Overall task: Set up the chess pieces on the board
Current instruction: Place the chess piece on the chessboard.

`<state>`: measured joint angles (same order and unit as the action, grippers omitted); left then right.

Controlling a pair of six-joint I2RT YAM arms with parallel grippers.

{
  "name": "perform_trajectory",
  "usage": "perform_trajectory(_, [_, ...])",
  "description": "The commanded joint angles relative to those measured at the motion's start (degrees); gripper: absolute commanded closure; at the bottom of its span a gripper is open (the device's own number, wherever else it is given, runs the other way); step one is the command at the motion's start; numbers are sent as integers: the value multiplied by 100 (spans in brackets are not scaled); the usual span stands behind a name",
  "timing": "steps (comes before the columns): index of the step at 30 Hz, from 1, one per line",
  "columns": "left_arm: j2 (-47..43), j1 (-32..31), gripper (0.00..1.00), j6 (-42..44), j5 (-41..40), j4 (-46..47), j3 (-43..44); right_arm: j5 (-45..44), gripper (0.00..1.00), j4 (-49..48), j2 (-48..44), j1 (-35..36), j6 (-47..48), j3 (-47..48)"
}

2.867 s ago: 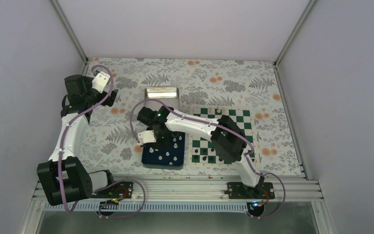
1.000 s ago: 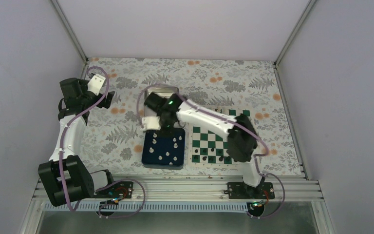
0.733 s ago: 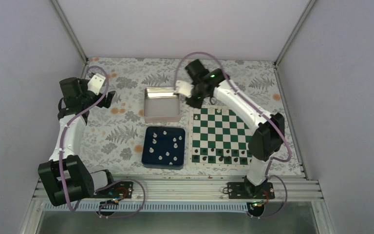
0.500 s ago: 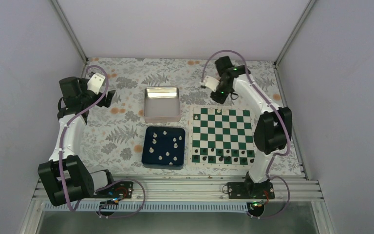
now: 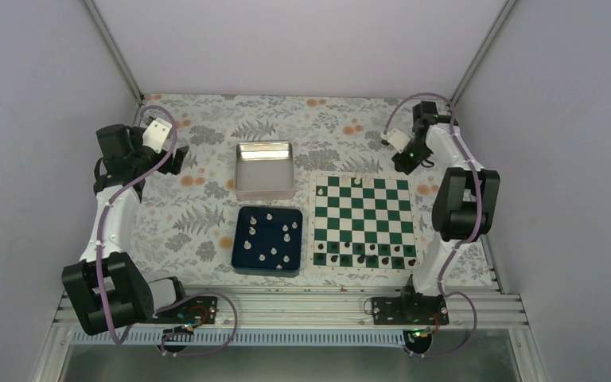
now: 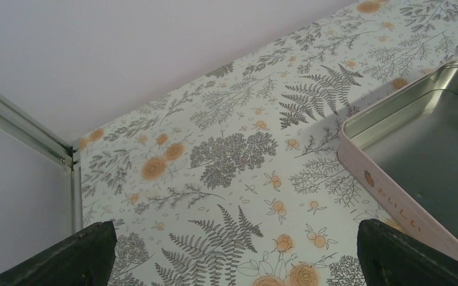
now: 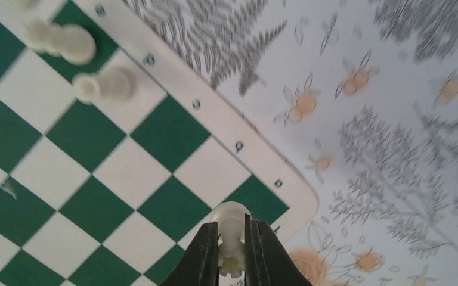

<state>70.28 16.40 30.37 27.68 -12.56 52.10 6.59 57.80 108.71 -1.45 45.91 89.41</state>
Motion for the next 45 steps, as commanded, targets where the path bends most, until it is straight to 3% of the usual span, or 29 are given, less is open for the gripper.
perform_trajectory(1, [109, 30, 0, -107, 245, 46, 226, 170, 95, -137, -80, -219, 233, -309])
perform_trajectory(14, [139, 24, 0, -5, 172, 1, 254, 98, 95, -306, 405, -753, 287, -396])
perform_trajectory(38, [140, 30, 0, -45, 186, 2, 248, 273, 95, -558, 797, -758, 314, -495])
perform_trajectory(43, [139, 27, 0, -58, 188, 8, 258, 250, 88, -625, 691, -759, 335, -512])
perform_trajectory(45, [148, 27, 0, -66, 195, 16, 253, 232, 79, -601, 658, -755, 346, -500])
